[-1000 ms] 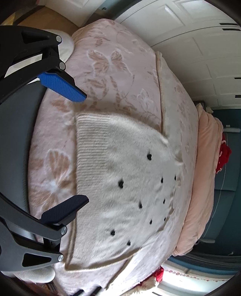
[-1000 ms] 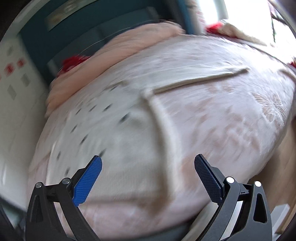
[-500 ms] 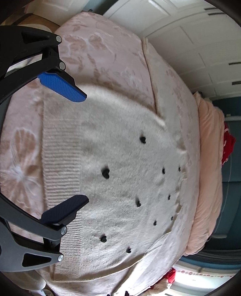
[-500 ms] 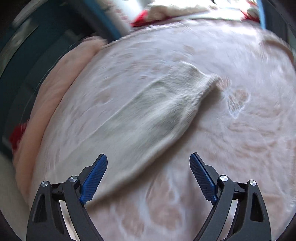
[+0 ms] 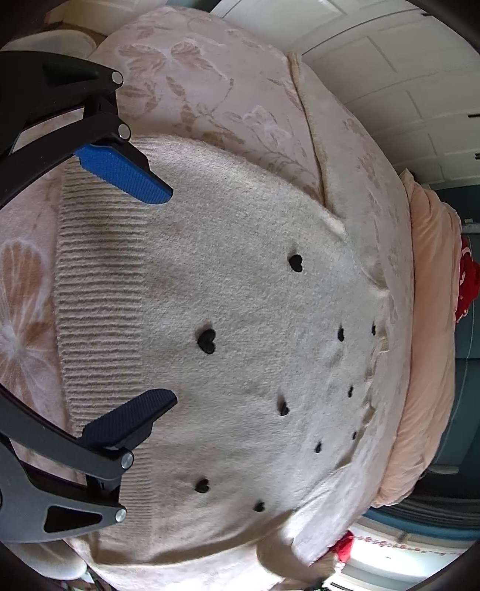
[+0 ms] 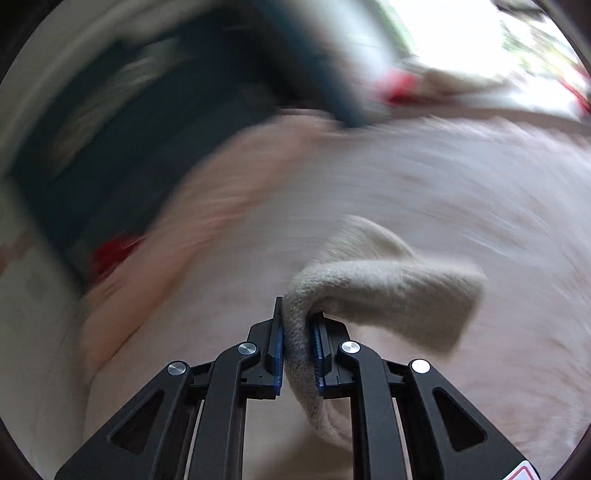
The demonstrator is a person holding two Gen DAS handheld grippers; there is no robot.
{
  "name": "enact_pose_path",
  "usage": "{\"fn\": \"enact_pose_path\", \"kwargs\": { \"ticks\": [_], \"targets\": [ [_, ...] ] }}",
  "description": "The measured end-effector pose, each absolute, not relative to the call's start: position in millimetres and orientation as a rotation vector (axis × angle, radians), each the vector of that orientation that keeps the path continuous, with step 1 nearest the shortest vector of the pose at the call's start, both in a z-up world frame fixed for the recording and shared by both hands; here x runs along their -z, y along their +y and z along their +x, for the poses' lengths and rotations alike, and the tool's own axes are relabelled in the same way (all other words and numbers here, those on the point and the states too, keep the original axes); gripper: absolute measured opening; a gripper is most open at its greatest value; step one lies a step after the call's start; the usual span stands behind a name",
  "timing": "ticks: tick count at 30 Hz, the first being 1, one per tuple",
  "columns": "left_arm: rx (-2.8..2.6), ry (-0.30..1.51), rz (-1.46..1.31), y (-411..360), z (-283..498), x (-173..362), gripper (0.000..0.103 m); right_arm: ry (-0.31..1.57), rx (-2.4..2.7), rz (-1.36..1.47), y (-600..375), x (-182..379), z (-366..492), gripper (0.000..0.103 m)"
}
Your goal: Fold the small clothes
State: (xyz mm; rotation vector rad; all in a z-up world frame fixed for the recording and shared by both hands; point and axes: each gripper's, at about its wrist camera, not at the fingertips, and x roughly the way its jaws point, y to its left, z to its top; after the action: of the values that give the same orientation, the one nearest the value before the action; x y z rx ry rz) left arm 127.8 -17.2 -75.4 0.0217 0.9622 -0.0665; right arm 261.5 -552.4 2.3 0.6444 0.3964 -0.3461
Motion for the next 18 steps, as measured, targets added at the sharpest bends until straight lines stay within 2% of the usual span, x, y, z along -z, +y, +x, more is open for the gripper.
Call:
{"fn": "enact_pose_path", "kwargs": {
  "ticks": [4, 6, 7, 9, 10, 13, 18],
  "targets": [
    [0.063, 0.953, -0.058, -3.5, 134.6, 68.6, 0.098, 0.446, -0.011, 0.502, -419.8, -35.7, 314.3, 0.019],
    [0.066, 0.947, -0.105, 4.1, 141.6, 63.0, 0.098, 0.536, -0.159, 0.422, -349.4, -20.9, 338.4, 0.027],
    [0.073, 0.944, -0.130, 7.5, 146.7, 60.3, 0.098, 0.579, -0.197, 0.370, -321.8, -10.5, 345.5, 0.035],
    [0.089, 0.947, -0.174, 14.3, 160.1, 56.1, 0.098, 0.641, -0.227, 0.276, -278.3, 14.5, 344.9, 0.035],
    [0.105, 0.952, -0.214, 19.0, 172.3, 53.7, 0.098, 0.647, -0.231, 0.263, -269.7, 22.7, 337.8, 0.035],
    [0.176, 0.957, -0.354, 28.9, 214.9, 50.2, 0.098, 0.669, -0.196, 0.325, -272.9, 48.9, 299.2, 0.044],
    [0.192, 0.947, -0.498, 26.8, 307.1, 66.5, 0.098, 0.771, -0.012, 0.500, -344.6, 92.7, 261.5, 0.046]
  ]
}}
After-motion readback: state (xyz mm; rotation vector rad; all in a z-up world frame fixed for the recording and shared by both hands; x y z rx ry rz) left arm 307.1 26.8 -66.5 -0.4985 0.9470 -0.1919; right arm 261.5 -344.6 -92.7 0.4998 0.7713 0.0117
